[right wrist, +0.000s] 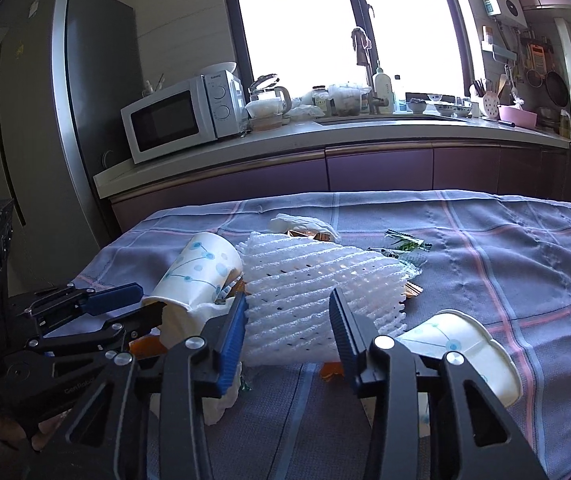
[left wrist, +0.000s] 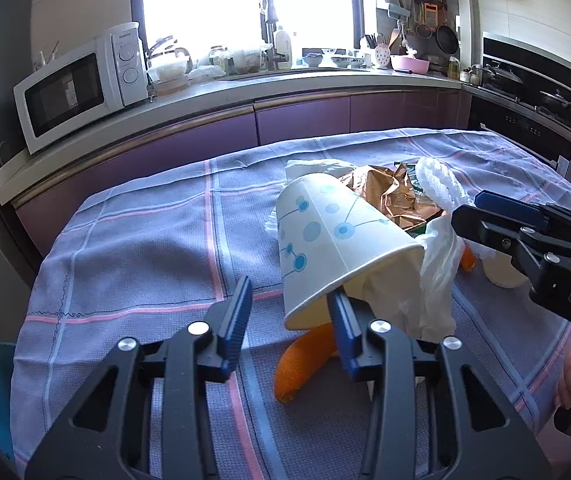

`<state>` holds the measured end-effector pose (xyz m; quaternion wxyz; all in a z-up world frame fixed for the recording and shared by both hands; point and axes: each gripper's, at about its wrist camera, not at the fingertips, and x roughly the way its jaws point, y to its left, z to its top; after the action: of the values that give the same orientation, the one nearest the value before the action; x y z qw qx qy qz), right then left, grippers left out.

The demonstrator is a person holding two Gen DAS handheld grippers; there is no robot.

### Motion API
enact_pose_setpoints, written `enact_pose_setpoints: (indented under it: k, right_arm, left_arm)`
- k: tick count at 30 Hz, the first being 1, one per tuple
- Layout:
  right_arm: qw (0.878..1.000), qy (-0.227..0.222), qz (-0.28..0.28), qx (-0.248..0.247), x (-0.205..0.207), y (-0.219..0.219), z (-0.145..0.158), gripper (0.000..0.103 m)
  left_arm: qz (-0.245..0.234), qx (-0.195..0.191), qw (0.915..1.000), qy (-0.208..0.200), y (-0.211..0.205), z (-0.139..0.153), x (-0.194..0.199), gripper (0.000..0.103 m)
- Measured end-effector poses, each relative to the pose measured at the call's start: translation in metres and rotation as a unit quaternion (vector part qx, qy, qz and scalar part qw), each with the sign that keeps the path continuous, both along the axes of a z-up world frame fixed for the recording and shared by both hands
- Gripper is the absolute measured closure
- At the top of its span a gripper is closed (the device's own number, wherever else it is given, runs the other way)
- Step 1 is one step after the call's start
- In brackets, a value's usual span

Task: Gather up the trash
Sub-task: 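Grasp the cream plastic cup with the left tool while the right tool grasps the white foam net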

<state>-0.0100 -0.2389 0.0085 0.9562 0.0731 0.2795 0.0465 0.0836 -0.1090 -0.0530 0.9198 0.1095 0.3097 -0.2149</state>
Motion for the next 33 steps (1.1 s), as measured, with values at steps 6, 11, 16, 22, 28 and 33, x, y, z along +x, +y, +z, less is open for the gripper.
enact_pose_setpoints:
  k: [6,11,16,22,28,33]
  right_arm:
    - [1.0,-0.005,0.011,0.003,-0.002,-0.001,0.004,0.086]
    - [1.0,-0.018,0.012,0.004,-0.007,-0.002,0.012,0.092]
    - [0.999,-0.032,0.016,0.008,-0.01,-0.002,0.024,0.093]
    - [0.998,-0.054,0.037,0.015,-0.017,0.006,0.043,0.094]
    - [0.993,-0.077,0.087,0.026,-0.024,0.031,0.063,0.094]
    - [0.985,-0.079,0.153,0.034,-0.021,0.069,0.069,0.094]
  left_arm:
    - [0.003,-0.015,0.9998,0.011,0.005,0.001,0.001,0.097]
    - [0.01,-0.032,0.9994,0.007,0.016,0.007,-0.004,0.099]
    - [0.02,-0.046,0.9987,0.0,0.032,0.015,-0.008,0.099]
    - [0.037,-0.067,0.997,-0.011,0.059,0.029,-0.017,0.099]
    - [0.062,-0.087,0.9941,-0.023,0.095,0.041,-0.031,0.099]
    - [0.098,-0.09,0.9904,-0.036,0.135,0.046,-0.048,0.099]
